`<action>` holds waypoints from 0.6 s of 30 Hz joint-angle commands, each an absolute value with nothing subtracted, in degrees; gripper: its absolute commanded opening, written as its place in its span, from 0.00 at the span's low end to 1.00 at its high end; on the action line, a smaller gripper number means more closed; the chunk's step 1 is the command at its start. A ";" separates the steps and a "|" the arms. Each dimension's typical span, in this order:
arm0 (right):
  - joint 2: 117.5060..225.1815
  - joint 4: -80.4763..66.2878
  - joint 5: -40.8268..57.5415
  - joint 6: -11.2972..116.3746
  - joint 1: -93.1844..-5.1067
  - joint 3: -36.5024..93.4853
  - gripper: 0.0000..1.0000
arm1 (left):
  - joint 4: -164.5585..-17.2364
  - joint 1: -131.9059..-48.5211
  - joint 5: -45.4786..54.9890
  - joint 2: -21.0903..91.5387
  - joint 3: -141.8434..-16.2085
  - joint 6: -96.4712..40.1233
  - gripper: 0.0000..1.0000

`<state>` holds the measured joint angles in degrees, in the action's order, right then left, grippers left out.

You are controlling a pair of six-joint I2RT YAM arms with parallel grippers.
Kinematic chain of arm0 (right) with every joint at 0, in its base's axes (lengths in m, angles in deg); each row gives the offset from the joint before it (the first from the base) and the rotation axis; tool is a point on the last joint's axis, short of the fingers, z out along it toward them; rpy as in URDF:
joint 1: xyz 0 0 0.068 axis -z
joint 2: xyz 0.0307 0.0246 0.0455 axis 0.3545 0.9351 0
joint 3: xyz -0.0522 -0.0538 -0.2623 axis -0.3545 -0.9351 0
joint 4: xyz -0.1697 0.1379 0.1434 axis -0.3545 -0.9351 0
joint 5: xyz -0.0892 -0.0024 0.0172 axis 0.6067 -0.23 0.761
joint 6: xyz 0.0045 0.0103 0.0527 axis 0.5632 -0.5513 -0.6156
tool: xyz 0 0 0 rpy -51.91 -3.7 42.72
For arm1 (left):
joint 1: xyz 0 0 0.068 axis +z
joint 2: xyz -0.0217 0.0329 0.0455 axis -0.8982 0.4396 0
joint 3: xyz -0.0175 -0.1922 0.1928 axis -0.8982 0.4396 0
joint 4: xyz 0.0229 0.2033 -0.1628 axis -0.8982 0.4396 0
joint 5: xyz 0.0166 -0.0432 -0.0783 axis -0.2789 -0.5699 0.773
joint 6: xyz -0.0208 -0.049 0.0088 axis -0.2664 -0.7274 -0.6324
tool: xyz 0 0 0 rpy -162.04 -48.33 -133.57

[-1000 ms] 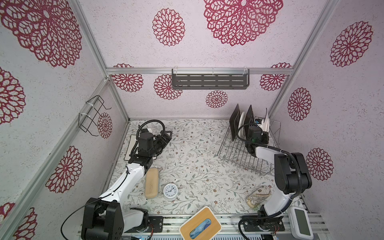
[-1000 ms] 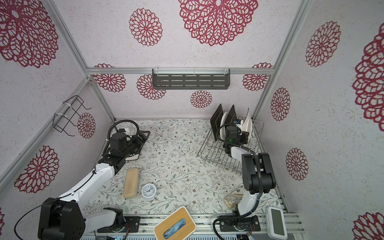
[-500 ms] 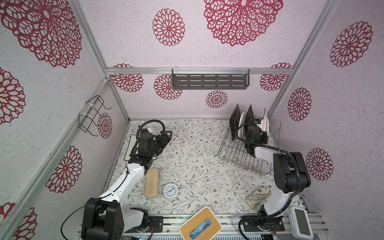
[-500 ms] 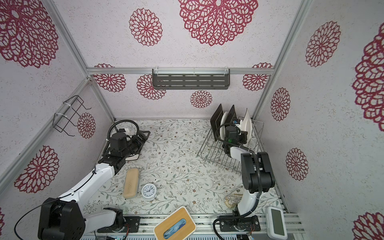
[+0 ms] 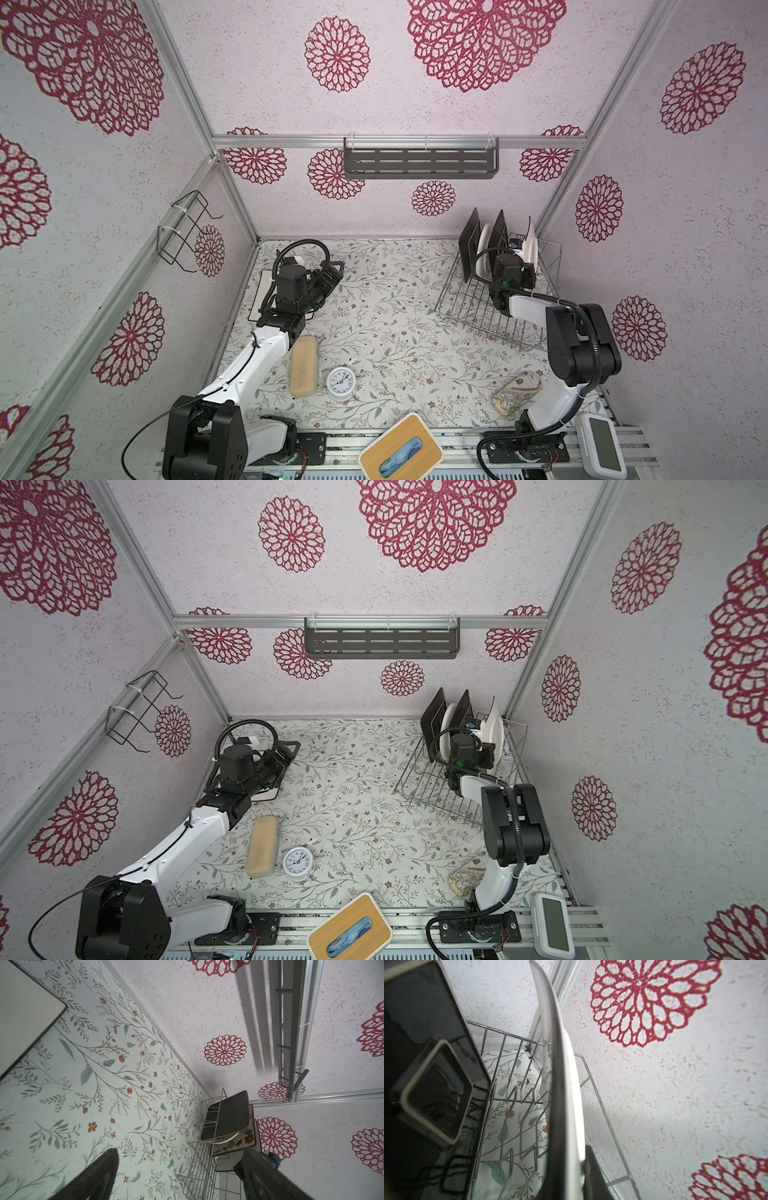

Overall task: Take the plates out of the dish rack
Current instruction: 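Lift the white plate up out of the rack with the right gripper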

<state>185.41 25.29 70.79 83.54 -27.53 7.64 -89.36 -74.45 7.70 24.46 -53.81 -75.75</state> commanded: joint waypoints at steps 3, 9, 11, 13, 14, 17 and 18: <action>181.63 28.73 75.02 86.08 -26.90 6.88 0.00 | -90.46 -75.34 7.16 23.83 -53.88 -75.99 0.97; 179.53 28.33 73.78 86.22 -26.84 6.91 0.00 | -91.65 -75.66 7.25 23.90 -53.44 -76.93 0.97; 179.19 28.28 73.69 86.23 -26.84 7.14 0.00 | -92.03 -75.92 7.16 24.09 -53.43 -77.09 0.97; 178.78 28.26 73.73 86.30 -26.83 7.31 0.00 | -92.25 -76.22 7.07 24.35 -53.52 -77.12 0.97; 178.62 28.27 73.69 86.41 -26.83 7.40 0.00 | -92.37 -76.40 7.10 24.45 -53.48 -77.11 0.97; 177.87 28.53 73.60 86.86 -26.95 7.61 0.00 | -92.39 -76.76 6.86 24.54 -53.46 -77.13 0.96; 177.64 28.53 73.60 86.87 -26.95 7.73 0.00 | -92.44 -76.84 6.81 24.59 -53.45 -77.05 0.96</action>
<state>183.46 24.76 68.56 83.93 -27.22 6.42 -90.69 -76.15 7.48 24.46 -53.79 -77.19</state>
